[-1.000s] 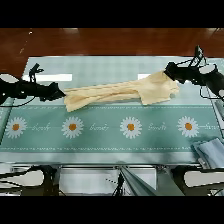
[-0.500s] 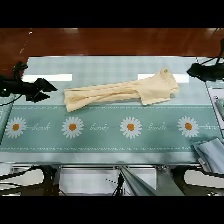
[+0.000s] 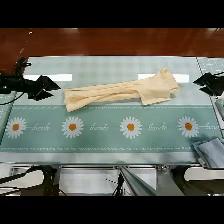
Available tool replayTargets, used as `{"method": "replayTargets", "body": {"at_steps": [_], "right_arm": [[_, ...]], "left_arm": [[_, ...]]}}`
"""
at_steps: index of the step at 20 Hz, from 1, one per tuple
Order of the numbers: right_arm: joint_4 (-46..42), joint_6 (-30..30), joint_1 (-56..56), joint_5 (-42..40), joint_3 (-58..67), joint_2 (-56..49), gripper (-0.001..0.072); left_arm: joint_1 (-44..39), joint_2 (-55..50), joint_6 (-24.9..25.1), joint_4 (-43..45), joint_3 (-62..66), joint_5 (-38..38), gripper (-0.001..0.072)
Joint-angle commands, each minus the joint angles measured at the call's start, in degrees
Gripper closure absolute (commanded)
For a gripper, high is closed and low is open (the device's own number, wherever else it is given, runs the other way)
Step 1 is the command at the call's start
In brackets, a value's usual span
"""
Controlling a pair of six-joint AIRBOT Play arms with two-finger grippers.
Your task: Fold the shirts.
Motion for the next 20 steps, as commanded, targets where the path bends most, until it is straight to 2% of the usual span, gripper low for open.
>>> {"method": "replayTargets", "body": {"at_steps": [1, 6, 9, 11, 12, 13, 14, 15, 17, 18, 20], "right_arm": [[6.1, -1.5, 1.2, 3.2, 0.0, -5.3, 0.0126], [10.0, -4.8, 9.0, -2.8, 0.0, -9.8, 0.0126], [9.8, -3.4, 13.6, -4.1, 0.0, -11.9, 0.0127], [10.5, -3.1, 16.1, -4.5, 0.0, -12.5, 0.0167], [11.2, -4.0, 17.0, -4.8, 0.1, -12.4, 0.0277], [12.3, -6.0, 17.6, -4.6, 0.1, -11.8, 0.047], [13.3, -7.2, 17.7, -4.1, 0.1, -10.7, 0.0631], [13.9, -8.0, 17.7, -3.1, 0.1, -9.1, 0.0693], [12.5, -9.9, 17.3, -1.0, 0.1, -4.1, 0.0693], [10.5, -10.2, 17.3, 0.3, 0.1, -0.7, 0.0693], [5.7, -10.2, 17.7, 3.0, 0.0, 6.5, 0.0693]], "left_arm": [[-1.8, 0.1, 0.2, 0.0, 0.0, -0.1, -0.0013], [-3.9, 0.1, 0.2, 0.0, 0.0, 0.0, -0.0013], [-5.1, 0.0, 0.2, 0.0, 0.0, 1.8, -0.0013], [-5.6, -0.1, 0.2, -0.6, 0.0, 3.3, -0.0013], [-5.7, -0.1, 0.2, -0.9, 0.0, 3.5, -0.0013], [-5.8, -0.1, 0.2, -1.0, 0.0, 3.5, -0.0013], [-5.8, -0.1, 0.2, -1.3, 0.0, 3.5, -0.001], [-5.8, 0.0, 0.2, -1.7, 0.0, 3.5, 0.0093], [-5.9, -0.1, 0.2, -4.6, 0.0, 3.5, 0.054], [-6.2, -0.1, 1.2, -7.9, 0.0, 3.5, 0.0666], [-8.1, -0.2, 5.9, -17.1, 0.0, 3.5, 0.0685]]}}
